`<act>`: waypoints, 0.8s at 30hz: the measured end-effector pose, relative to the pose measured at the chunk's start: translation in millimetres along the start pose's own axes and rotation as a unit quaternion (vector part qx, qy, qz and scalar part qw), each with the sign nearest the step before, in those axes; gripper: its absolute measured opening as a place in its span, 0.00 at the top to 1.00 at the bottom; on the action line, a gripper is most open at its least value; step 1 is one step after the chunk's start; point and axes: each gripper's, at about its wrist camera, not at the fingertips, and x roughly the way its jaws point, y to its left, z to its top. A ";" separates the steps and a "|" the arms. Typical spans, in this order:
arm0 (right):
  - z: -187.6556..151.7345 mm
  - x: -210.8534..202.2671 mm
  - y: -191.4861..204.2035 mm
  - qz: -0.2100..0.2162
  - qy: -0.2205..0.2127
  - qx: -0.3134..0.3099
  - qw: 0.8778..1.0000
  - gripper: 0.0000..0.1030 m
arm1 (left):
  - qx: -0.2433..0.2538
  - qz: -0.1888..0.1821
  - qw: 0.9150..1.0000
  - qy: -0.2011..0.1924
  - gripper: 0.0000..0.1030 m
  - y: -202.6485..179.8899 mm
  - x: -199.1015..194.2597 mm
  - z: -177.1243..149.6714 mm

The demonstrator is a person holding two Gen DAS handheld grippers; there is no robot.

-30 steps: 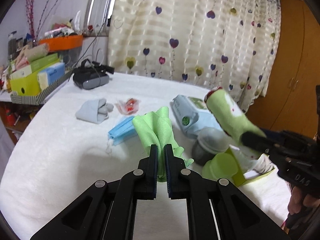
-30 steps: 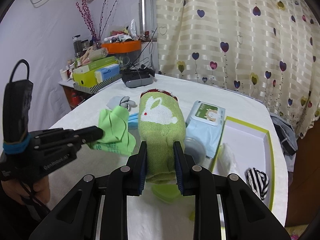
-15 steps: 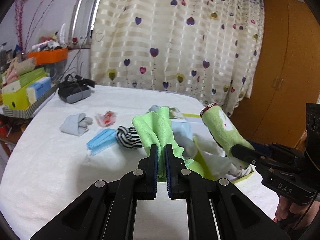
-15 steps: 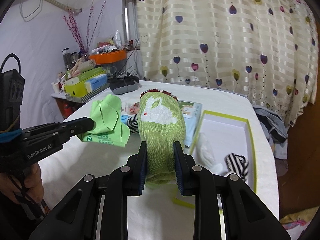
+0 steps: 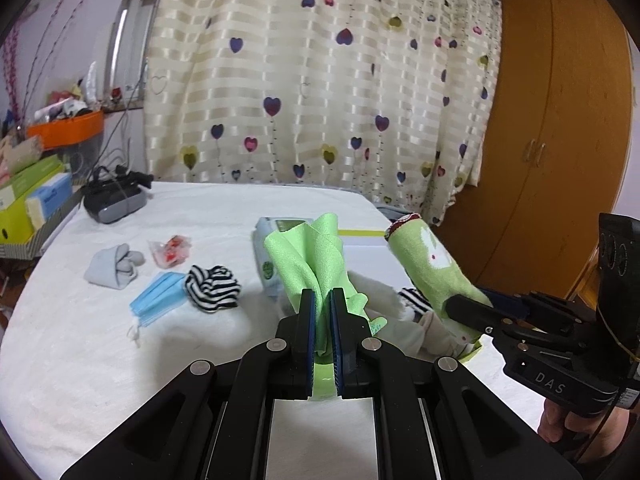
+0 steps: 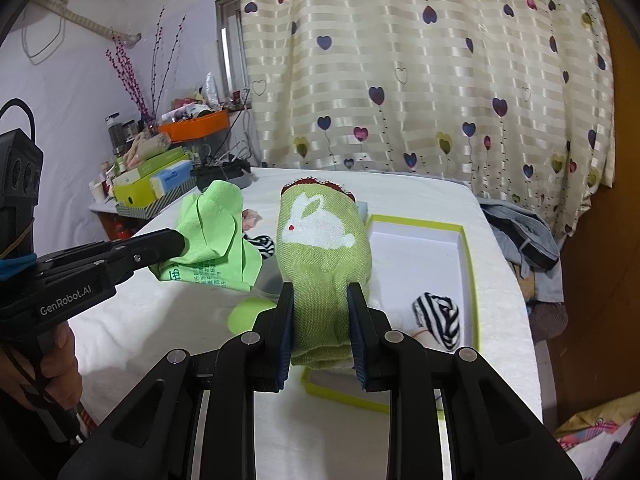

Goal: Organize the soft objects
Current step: 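Carry the green cloth and rabbit sock over the box with both tools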

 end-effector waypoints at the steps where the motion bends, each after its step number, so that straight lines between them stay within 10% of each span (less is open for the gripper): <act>1: -0.8 -0.4 -2.4 -0.001 0.000 0.001 1.000 0.75 | 0.001 -0.002 1.000 0.000 0.93 -2.4 0.9 0.3; 24: -12.9 -7.6 -46.6 -0.020 0.000 0.037 0.999 0.75 | 0.036 -0.045 0.998 0.022 0.93 -53.5 29.8 2.3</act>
